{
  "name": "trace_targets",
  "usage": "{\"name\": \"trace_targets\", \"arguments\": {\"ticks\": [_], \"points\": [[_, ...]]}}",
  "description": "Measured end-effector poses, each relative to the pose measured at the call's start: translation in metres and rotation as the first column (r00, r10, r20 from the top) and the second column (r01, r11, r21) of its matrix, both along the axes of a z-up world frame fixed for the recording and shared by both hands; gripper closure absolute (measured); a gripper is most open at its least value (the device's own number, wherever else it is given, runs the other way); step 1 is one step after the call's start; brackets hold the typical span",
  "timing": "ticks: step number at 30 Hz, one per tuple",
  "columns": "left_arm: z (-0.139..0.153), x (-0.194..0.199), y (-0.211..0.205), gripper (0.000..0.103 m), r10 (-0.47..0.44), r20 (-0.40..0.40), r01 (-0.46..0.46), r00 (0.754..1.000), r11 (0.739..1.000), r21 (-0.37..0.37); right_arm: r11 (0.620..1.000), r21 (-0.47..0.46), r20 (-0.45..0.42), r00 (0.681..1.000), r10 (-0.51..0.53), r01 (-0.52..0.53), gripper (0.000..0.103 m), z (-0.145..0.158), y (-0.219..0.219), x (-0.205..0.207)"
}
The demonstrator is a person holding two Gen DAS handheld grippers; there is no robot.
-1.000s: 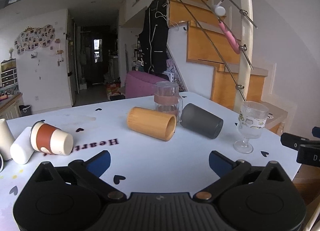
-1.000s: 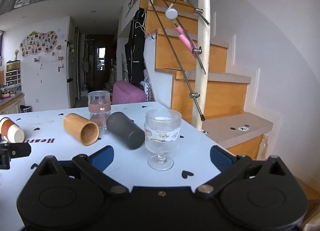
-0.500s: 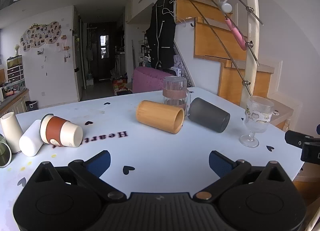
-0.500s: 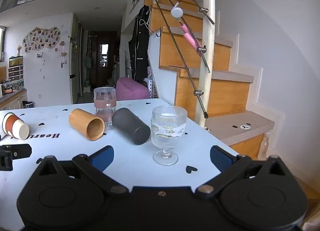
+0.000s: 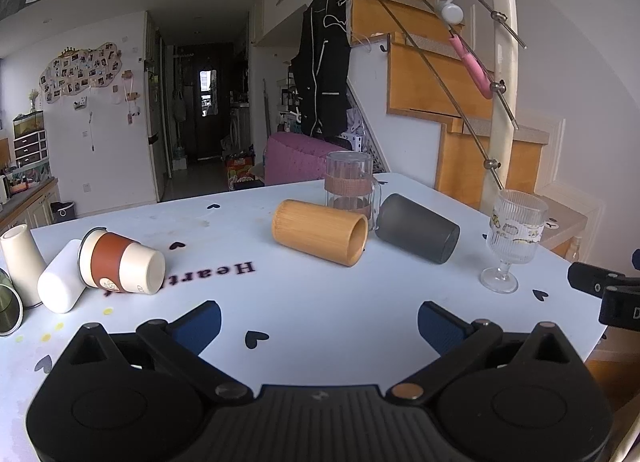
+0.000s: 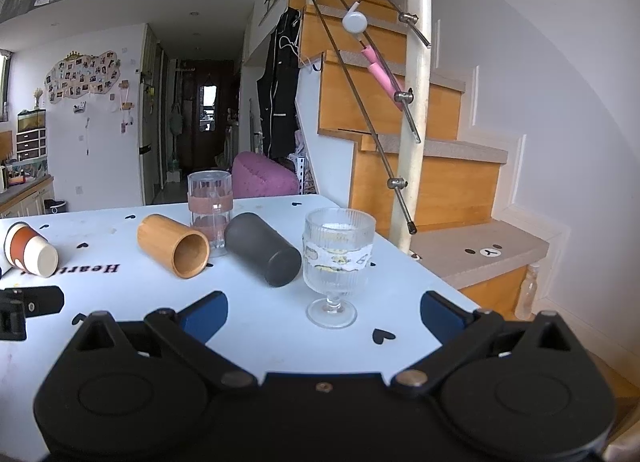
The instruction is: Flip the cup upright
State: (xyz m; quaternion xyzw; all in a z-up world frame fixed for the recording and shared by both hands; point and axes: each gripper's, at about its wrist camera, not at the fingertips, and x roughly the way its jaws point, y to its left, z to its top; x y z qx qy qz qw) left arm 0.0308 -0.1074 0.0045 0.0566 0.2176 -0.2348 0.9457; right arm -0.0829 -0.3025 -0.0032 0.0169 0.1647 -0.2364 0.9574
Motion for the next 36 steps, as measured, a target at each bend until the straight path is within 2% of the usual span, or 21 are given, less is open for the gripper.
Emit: {"name": "trace_targets", "arguments": {"ticks": [36], "points": [[-0.0011, 0.0005, -0.0002, 0.000, 0.004, 0.003, -0.004, 1.000, 1.000, 0.003, 1.000, 0.000, -0.009, 1.000, -0.013, 0.013, 0.000, -0.0020, -0.0001, 0.0028]]}}
